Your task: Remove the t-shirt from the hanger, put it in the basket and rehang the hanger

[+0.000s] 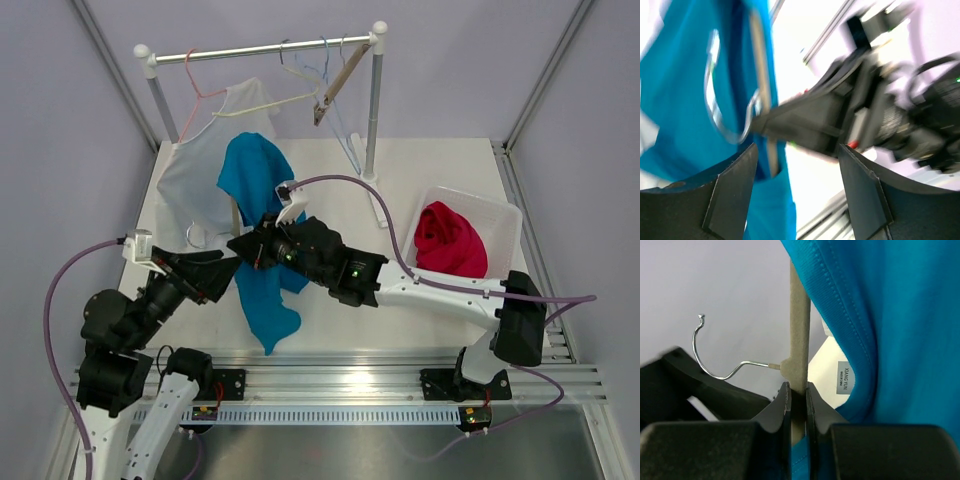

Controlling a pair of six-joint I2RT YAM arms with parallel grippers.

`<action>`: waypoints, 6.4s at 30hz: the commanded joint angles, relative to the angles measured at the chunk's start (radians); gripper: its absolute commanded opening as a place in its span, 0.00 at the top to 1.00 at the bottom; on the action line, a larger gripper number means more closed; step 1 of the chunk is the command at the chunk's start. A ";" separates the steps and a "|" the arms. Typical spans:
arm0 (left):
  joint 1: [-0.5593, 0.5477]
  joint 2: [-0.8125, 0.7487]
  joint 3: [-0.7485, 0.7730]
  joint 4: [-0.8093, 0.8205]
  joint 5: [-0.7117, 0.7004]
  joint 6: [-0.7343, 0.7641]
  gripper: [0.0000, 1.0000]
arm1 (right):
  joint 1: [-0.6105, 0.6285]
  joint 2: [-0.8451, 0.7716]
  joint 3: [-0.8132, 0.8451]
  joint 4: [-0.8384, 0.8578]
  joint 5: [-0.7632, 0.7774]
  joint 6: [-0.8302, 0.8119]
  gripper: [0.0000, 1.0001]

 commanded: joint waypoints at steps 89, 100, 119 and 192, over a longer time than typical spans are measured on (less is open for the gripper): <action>-0.004 0.134 -0.030 0.164 -0.028 -0.115 1.00 | 0.133 -0.130 -0.048 0.069 -0.095 0.012 0.92; -0.004 0.068 0.055 0.164 -0.137 -0.127 1.00 | 0.146 -0.258 -0.167 -0.002 -0.123 -0.030 0.16; -0.002 0.051 0.155 0.184 -0.221 -0.202 1.00 | 0.333 -0.177 -0.261 -0.204 0.127 -0.081 0.09; -0.068 -0.057 0.190 0.125 0.106 -0.175 1.00 | 0.138 -0.433 -0.088 -0.267 0.316 -0.391 1.00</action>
